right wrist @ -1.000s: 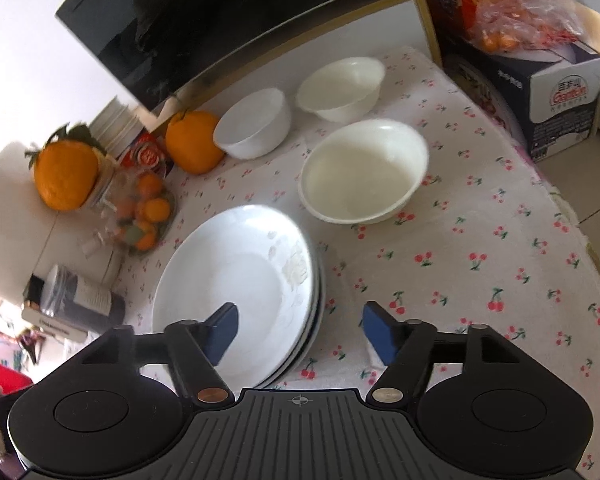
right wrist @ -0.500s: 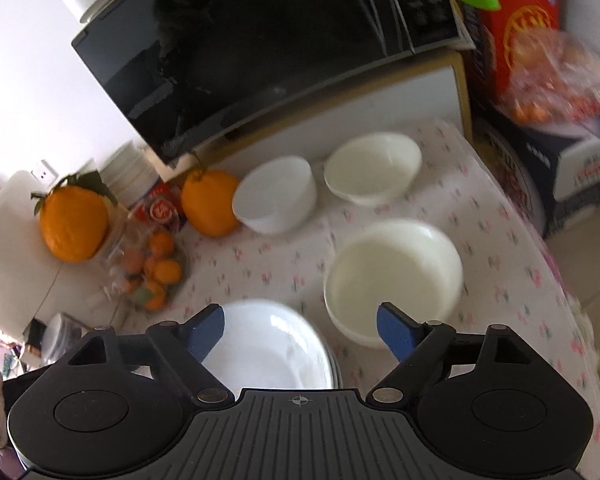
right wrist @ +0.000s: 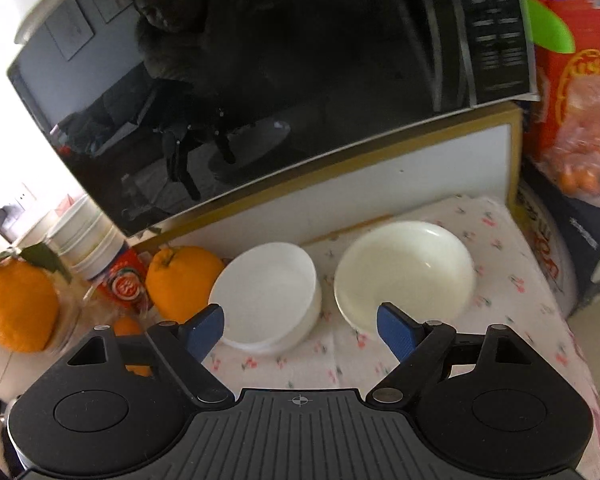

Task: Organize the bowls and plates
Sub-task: 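Move both grippers to the small white bowl by the microwave, then close both grippers on the rim of the small white bowl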

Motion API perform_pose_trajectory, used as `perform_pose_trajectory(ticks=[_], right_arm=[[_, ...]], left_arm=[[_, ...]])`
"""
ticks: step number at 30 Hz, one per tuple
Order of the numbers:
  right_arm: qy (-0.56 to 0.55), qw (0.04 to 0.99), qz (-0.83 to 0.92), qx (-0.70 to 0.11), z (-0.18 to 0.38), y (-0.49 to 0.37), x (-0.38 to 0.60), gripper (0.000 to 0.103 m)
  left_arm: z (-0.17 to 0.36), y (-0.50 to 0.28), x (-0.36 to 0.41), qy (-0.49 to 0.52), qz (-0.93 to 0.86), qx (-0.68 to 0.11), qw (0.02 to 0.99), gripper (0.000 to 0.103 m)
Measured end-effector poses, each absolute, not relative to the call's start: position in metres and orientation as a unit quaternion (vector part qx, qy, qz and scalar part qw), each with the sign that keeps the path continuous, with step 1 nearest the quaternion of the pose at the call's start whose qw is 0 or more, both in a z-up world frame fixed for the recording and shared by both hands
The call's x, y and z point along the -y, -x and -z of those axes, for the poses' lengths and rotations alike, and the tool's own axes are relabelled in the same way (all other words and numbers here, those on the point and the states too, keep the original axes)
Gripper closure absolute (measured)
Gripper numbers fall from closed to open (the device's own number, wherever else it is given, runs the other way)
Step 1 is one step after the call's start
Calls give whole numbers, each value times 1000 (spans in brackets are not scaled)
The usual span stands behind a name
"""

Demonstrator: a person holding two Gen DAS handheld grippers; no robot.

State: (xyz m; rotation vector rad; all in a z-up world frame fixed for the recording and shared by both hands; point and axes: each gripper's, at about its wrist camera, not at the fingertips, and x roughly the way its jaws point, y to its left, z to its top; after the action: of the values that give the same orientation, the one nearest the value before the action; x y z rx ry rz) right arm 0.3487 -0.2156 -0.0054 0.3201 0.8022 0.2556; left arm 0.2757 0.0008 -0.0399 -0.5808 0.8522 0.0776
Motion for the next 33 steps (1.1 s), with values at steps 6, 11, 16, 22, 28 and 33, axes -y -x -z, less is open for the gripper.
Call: perform_pose_trajectory(ticks=[6,11,16,22,28,33], right_arm=[[-147,903,-124,-384,16,-389,201,18],[-129,905,-134,-384,24,-409,189,31],[-109,903,-140,-391,35,-420,174,49],[-80,905,-127,-398,43,-424,166,69],[-73,902,-116,-409,48,-427,166,84],[-70,902,-121,-408,48,-425,168,88]], left_arm=[[53,-287,2,320,-21,-400,859,29],[56,-287,-2,342,-15,-380,859,45],[57,-286,-7,352,-12,-373,858,60],[63,-283,-8,360,-5,-379,853,73],[57,-285,-5,359,5,-375,855,87],[60,-292,-1,358,14,-376,854,91]])
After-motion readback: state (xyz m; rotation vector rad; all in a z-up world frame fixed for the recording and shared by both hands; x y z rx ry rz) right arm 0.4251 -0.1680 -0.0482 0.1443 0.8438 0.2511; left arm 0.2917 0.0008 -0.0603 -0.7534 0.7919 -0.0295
